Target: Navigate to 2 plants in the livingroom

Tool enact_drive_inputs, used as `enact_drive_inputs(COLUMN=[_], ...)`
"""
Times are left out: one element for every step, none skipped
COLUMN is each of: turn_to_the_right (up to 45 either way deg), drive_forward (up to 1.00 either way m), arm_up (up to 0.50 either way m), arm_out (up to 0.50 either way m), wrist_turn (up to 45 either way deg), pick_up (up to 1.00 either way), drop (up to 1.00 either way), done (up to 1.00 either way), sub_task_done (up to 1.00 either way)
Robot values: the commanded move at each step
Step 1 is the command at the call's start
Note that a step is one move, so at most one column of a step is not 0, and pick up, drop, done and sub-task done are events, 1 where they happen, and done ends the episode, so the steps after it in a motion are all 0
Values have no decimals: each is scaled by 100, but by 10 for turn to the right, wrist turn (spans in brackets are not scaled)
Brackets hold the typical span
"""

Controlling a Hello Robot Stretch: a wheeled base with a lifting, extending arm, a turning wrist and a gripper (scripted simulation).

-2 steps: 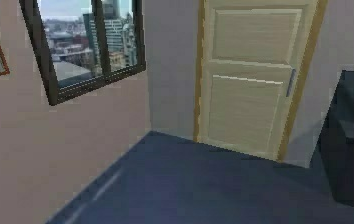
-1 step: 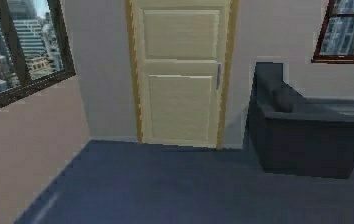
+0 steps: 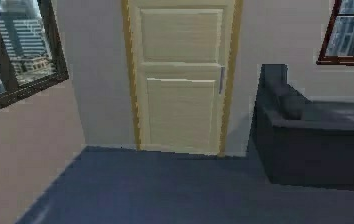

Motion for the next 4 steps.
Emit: enact_drive_inputs(turn_to_the_right=[-450,-360,0,-450], drive_forward=[0,0,70,0], arm_up=[0,0,0,0], arm_out=[0,0,0,0], wrist_turn=[0,0,0,0], pick_up=[0,0,0,0], drop=[0,0,0,0], done=[0,0,0,0], sub_task_done=[0,0,0,0])
